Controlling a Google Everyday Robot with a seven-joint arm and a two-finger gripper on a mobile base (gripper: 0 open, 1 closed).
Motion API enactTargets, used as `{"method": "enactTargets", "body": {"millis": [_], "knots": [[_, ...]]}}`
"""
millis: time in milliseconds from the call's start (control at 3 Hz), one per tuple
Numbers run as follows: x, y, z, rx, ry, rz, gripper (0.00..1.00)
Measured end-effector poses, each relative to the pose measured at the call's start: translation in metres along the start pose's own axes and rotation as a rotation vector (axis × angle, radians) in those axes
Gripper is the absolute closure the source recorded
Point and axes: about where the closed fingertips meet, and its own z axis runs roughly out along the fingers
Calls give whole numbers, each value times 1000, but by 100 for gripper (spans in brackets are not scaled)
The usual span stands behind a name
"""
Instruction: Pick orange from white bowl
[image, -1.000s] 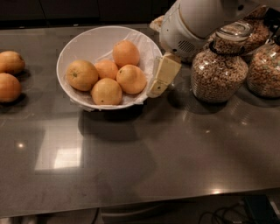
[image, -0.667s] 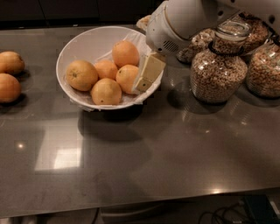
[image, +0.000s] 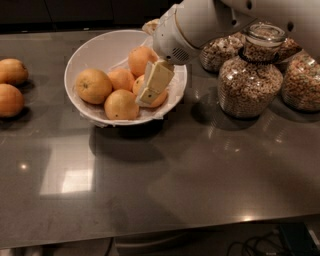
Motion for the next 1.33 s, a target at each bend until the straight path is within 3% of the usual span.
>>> {"method": "enactTargets", "body": {"millis": [333,667,1000,1333], "knots": [[-5,-2,15,5,-53,11,0],[-30,5,49,-66,-149,-3,0],[-49,10,69,-119,-190,-19,0],[-49,11,69,-119,-190,-20,0]]}}
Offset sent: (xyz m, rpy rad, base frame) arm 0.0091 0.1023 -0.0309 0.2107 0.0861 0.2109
